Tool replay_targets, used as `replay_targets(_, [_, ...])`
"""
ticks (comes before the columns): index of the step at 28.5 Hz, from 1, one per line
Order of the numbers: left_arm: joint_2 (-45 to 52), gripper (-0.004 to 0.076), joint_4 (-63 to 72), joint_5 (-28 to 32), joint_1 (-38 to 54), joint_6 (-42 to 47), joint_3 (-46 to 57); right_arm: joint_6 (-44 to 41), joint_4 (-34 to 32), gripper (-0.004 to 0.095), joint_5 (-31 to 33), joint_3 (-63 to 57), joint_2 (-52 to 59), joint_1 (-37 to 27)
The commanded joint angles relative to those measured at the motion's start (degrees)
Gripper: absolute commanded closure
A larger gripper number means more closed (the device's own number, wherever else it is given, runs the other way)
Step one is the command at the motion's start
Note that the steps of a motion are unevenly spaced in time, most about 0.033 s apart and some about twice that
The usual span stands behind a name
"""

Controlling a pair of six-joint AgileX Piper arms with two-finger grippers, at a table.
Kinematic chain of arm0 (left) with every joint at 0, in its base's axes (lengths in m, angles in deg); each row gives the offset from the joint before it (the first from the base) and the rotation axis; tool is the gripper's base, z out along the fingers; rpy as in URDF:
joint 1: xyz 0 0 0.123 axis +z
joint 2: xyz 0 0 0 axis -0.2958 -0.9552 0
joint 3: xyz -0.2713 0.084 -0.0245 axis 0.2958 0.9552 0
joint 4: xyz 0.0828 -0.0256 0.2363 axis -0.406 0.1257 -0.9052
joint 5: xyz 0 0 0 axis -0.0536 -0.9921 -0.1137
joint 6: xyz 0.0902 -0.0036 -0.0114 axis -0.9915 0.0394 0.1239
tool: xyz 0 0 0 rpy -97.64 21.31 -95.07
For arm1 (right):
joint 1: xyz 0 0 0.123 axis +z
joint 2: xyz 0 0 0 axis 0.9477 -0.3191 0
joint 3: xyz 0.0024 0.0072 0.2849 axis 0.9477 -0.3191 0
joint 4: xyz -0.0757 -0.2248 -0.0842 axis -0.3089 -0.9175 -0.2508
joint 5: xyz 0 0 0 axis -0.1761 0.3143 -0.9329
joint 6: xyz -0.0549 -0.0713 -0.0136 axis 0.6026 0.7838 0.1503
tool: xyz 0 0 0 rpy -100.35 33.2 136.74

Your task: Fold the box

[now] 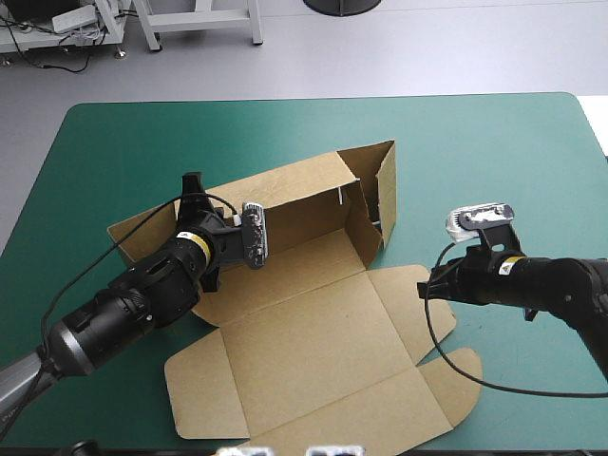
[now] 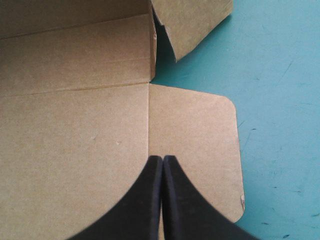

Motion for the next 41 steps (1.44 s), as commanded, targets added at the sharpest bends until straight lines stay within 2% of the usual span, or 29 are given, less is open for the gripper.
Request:
replay_targets(1, [1.4,0.0729,-2.4,0.9,-0.7,3.6,-1.0,0.2,1.5,0.0925,0.2,4.5,-1.9,-0.2])
replay_targets(5, [1.4,0.0729,-2.7,0.6,-0.7,5.0,-1.0,0.8,3.5,0.0925,2.1,10.0,-4.4,0.0])
replay_targets(13, [1.4,0.0729,-2.7,0.7,-0.7,5.0,-1.0,15.8,31.4,0.0925,3.9,19.4,-11.1,5.4])
replay_targets(16, [1.4,0.0729,-2.7,0.7,-0.7,5.0,-1.0,18.8,37.2,0.0925,6.6,20.2,-14.5,7.3])
replay_targets(18, [1.4,0.0729,-2.6,0.6,-0.7,5.0,-1.0,20.0,37.7,0.0925,6.6,20.7,-15.8,8.7])
replay_targets(22, [1.4,0.0729,-2.4,0.4,-0.7,5.0,-1.0,17.9,30.9,0.0925,2.4,22.6,-16.0,8.9])
replay_targets(25, [1.4,0.0729,-2.2,0.4,-0.7,5.0,-1.0,13.3,21.0,0.0921,0.2,26.4,-16.6,8.9])
replay_targets(26, [1.4,0.0729,-2.2,0.4,-0.7,5.0,-1.0,11.6,16.9,0.0921,0.1,28.2,-17.1,8.9])
replay_targets(30, [1.4,0.0729,-2.2,0.6,-0.7,5.0,-1.0,7.2,8.5,0.0921,-0.4,34.1,-20.4,8.9])
replay_targets(36, [1.4,0.0729,-0.7,0.6,-0.7,5.0,-1.0,3.1,0.3,0.0914,-0.6,43.4,-27.9,8.9])
replay_targets(39, [1.4,0.0729,-0.7,0.7,-0.7,5.0,-1.0,-0.8,-7.4,0.0912,-0.3,50.4,-33.2,8.9])
replay_targets(41, [1.4,0.0729,-0.6,0.8,-0.7,5.0,-1.0,-2.0,-9.9,0.0912,1.2,56.1,-37.2,8.9])
